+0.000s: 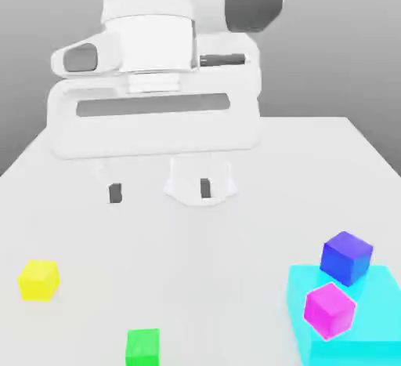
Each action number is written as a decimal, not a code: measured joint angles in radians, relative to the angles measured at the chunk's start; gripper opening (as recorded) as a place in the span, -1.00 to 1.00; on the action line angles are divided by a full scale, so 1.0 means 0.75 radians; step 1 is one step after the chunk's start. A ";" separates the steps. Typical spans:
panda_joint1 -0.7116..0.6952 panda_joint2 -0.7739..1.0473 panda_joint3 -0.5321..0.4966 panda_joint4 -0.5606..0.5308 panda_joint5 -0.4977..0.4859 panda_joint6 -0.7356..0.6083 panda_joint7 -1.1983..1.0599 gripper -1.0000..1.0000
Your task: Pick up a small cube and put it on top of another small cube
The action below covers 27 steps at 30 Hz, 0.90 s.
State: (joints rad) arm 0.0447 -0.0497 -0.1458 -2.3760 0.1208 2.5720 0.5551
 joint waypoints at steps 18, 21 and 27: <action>-0.096 0.669 0.040 -0.004 0.054 0.338 -0.140 -1.00; -0.103 0.681 0.047 -0.001 0.052 0.347 -0.139 -1.00; -0.032 0.427 0.036 -0.060 -0.027 0.151 -0.114 -1.00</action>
State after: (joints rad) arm 0.0204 0.2705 -0.1184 -2.4211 0.1006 2.6853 0.4698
